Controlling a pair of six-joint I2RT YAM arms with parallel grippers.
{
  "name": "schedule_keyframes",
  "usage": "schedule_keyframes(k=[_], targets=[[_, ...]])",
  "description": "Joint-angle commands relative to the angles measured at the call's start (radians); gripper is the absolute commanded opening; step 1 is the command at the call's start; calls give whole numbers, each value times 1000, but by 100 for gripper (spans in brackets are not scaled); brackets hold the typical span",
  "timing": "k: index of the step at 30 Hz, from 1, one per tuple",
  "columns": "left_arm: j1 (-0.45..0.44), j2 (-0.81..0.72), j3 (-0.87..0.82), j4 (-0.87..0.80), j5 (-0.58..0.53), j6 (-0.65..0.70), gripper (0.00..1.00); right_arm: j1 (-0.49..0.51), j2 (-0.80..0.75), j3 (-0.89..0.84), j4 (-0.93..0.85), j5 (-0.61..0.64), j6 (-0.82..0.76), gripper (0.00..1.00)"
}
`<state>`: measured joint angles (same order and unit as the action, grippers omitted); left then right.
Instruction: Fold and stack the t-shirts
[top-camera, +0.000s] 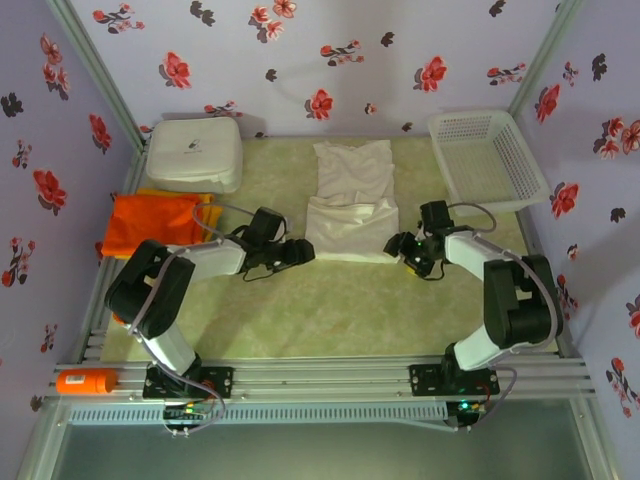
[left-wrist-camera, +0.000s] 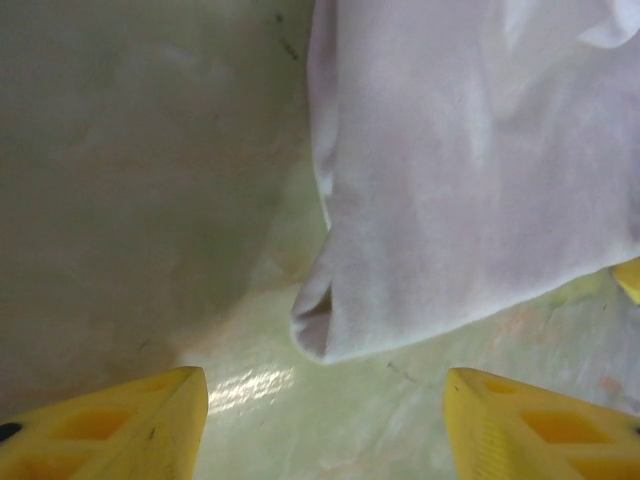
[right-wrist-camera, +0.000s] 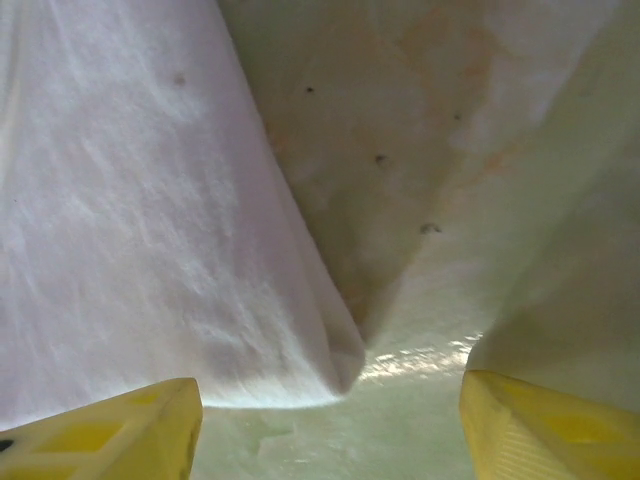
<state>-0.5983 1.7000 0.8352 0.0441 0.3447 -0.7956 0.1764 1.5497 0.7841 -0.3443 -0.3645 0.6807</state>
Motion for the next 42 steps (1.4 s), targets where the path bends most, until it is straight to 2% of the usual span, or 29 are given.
schedule_keyframes(k=[1, 5, 11, 14, 16, 20, 23, 26, 29, 33, 42], targets=[[-6, 43, 25, 82, 1, -44, 64, 31, 30, 30, 39, -11, 24, 67], [-9, 72, 60, 65, -11, -37, 63, 49, 55, 50, 45, 1, 30, 65], [-17, 102, 98, 62, -12, -40, 55, 57, 87, 73, 53, 11, 32, 59], [-20, 111, 111, 48, -22, -44, 48, 57, 89, 78, 43, 18, 28, 55], [-21, 115, 113, 50, -27, -44, 43, 58, 87, 75, 41, 21, 25, 48], [-21, 126, 119, 51, -32, -50, 37, 60, 93, 75, 45, 20, 22, 26], [-24, 127, 123, 48, -36, -57, 29, 60, 93, 79, 43, 21, 20, 15], [-26, 118, 121, 36, -51, -59, 22, 61, 87, 76, 33, 27, 15, 10], [-28, 97, 101, 36, -76, -69, 12, 60, 75, 71, 24, 26, 8, 0], [-33, 64, 70, 29, -93, -79, 0, 63, 51, 51, 13, 18, 3, 0], [-81, -83, -55, -11, -149, -117, 0, 86, -80, -26, -75, 9, -17, 0]])
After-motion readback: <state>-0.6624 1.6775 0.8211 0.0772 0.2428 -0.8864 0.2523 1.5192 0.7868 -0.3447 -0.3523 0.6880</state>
